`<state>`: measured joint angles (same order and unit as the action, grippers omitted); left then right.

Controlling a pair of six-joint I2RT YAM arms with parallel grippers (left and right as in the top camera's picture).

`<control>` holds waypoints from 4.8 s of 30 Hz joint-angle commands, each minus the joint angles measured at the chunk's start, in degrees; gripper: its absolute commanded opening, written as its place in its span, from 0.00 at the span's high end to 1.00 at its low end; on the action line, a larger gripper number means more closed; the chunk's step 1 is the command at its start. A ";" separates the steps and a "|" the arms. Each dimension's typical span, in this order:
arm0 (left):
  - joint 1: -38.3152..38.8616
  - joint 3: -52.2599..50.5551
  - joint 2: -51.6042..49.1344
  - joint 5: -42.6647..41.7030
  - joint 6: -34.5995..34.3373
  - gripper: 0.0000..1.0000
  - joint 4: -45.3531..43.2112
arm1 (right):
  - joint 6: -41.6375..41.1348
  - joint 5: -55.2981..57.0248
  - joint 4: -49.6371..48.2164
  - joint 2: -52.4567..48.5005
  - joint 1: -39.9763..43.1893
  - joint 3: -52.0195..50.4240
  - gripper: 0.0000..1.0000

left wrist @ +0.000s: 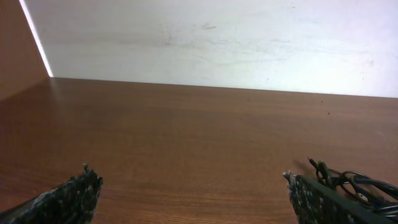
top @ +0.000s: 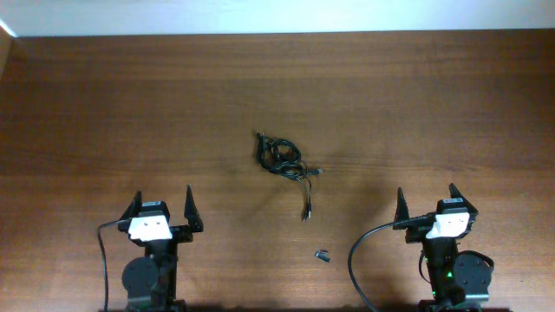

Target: Untangle cables

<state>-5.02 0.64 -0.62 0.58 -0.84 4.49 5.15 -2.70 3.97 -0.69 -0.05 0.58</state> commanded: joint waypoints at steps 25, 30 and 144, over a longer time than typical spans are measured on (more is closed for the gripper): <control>-0.02 -0.07 0.26 -1.29 -2.38 0.01 0.31 | 0.44 -0.50 0.35 0.48 -0.63 -0.24 0.01; -0.02 0.46 0.26 -2.89 -2.36 0.01 0.28 | 0.44 -0.50 0.37 0.48 -0.63 -0.24 0.01; 30.91 79.65 -116.69 1.81 -37.13 0.82 37.53 | 0.44 -0.50 0.35 0.48 -0.63 -0.24 0.01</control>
<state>25.91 79.99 -116.60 2.00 -37.80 42.37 5.19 -2.70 4.03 -0.58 -0.19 0.58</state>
